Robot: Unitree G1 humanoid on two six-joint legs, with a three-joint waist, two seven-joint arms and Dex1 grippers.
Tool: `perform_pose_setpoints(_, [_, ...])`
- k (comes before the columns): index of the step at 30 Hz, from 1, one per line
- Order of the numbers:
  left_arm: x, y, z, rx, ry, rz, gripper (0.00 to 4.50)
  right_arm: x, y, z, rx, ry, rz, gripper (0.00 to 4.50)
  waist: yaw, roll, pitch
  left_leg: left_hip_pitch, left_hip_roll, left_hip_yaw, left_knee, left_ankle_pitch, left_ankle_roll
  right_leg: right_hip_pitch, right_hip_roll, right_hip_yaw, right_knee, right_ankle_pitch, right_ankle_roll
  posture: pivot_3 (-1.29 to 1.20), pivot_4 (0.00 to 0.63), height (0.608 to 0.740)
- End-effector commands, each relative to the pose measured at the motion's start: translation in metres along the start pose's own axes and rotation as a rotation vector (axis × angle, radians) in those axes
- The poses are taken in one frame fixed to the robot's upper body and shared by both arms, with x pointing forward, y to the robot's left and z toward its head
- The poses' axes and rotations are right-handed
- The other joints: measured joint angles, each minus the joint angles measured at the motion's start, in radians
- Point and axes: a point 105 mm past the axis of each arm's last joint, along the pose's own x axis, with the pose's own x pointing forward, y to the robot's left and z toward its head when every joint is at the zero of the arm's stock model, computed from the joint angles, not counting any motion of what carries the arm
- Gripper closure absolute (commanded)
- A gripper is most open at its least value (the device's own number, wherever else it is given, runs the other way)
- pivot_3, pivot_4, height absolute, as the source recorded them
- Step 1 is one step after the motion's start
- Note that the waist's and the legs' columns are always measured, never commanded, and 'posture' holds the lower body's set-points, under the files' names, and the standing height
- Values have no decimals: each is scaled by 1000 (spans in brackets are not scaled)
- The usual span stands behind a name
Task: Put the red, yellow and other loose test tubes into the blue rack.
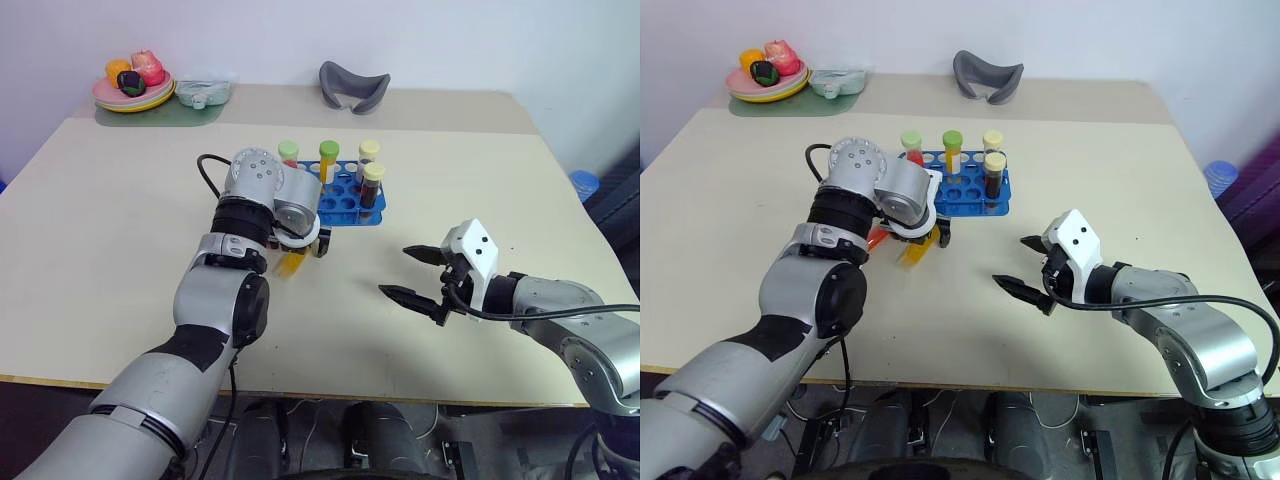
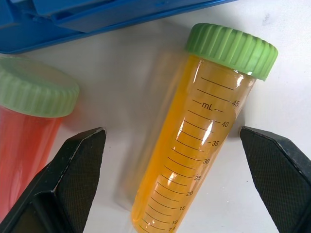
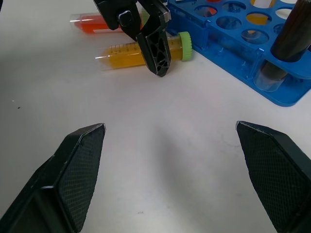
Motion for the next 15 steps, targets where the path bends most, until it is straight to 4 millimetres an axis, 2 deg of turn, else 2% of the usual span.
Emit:
perform_pose_setpoints(1, [-4,5,4,-5,-10,21,1313,0,6,8,-33,-34,12,51,-1,0,0,0,0,0,0,0,0,0,0,0,0,0,0,0,150,680])
perform_pose_setpoints(9, [-8,6,8,-23,-45,25,1313,1,5,9,-34,-35,13,51,0,0,0,0,0,0,0,0,0,0,0,0,0,0,0,0,150,680])
perform_pose_setpoints(12, [-9,6,9,-31,-50,23,2162,2,5,10,-35,-34,15,51,0,0,0,0,0,0,0,0,0,0,0,0,0,0,0,0,150,680])
perform_pose_setpoints(15, [-10,5,10,-38,-55,16,2162,3,5,10,-36,-35,16,51,0,0,0,0,0,0,0,0,0,0,0,0,0,0,0,0,150,680])
